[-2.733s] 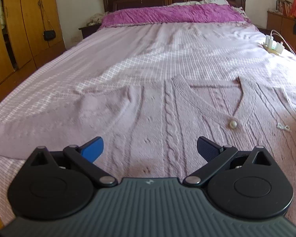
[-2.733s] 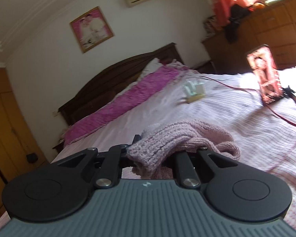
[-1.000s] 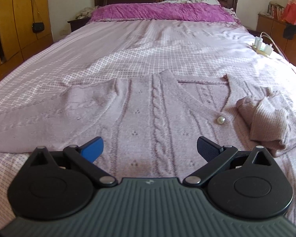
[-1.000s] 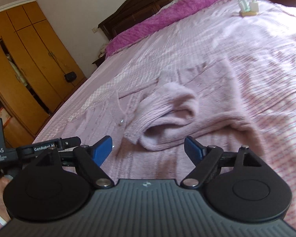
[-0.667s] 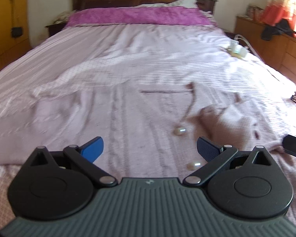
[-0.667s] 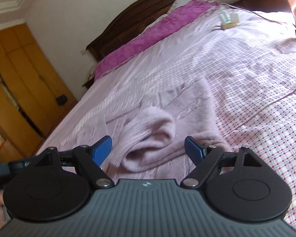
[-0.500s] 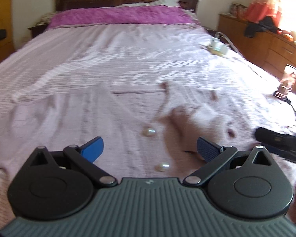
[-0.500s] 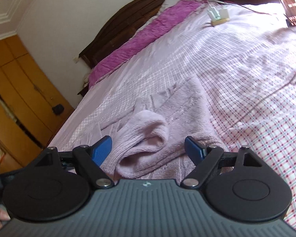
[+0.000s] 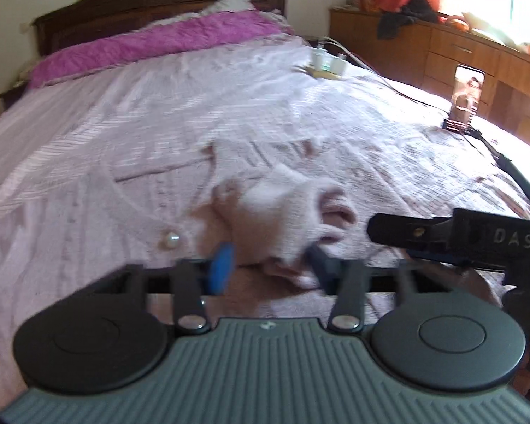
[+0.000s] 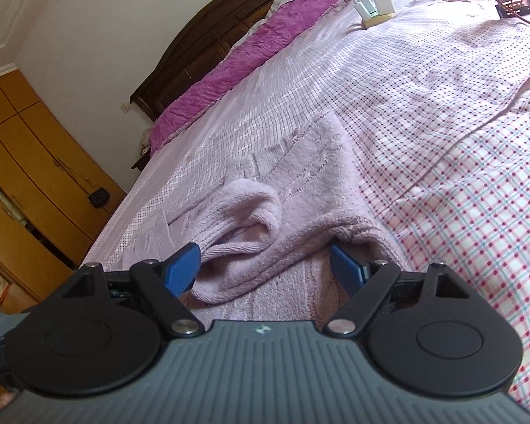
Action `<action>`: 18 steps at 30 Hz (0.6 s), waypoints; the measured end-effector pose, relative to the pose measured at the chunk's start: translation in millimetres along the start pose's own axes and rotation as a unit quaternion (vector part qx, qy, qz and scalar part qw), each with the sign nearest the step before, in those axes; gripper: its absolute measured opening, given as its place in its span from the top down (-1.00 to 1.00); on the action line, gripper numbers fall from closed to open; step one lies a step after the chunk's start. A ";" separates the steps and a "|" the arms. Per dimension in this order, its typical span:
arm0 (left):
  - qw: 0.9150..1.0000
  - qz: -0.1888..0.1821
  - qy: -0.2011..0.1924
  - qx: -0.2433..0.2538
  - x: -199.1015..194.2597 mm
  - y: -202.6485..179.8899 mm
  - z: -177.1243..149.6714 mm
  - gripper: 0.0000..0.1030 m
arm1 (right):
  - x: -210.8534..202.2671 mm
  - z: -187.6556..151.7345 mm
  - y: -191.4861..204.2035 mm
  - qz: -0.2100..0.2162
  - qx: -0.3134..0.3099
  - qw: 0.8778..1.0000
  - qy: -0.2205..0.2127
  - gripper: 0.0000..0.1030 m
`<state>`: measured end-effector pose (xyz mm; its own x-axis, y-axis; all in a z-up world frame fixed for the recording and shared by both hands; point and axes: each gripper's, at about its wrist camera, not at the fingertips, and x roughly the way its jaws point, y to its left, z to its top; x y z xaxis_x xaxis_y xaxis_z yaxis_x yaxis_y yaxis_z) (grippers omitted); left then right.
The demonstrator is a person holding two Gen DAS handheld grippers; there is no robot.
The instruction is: Fold small clothes
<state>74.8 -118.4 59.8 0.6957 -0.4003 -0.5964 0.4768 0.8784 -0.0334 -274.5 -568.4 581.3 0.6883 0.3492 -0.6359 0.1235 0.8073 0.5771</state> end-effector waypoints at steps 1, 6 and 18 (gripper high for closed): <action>1.000 -0.018 0.008 -0.003 3.0 0.3 0.6 0.69 | 0.5 -0.5 -0.2 -0.001 -0.001 1.000 0.000 -0.67; 1.000 -0.023 -0.017 0.000 -9.4 5.6 5.9 0.75 | 2.3 -2.5 -2.1 -0.003 -0.006 1.000 0.001 -0.66; 0.985 0.147 -0.085 -0.017 -63.7 94.3 21.6 0.75 | 6.2 -3.4 -1.7 -0.008 -0.011 1.000 0.001 -0.66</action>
<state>87.0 -15.7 112.0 0.8827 -0.1620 -0.4411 0.2239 0.9703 0.0917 -272.8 -566.0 574.6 0.6845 0.3371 -0.6465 0.1193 0.8230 0.5554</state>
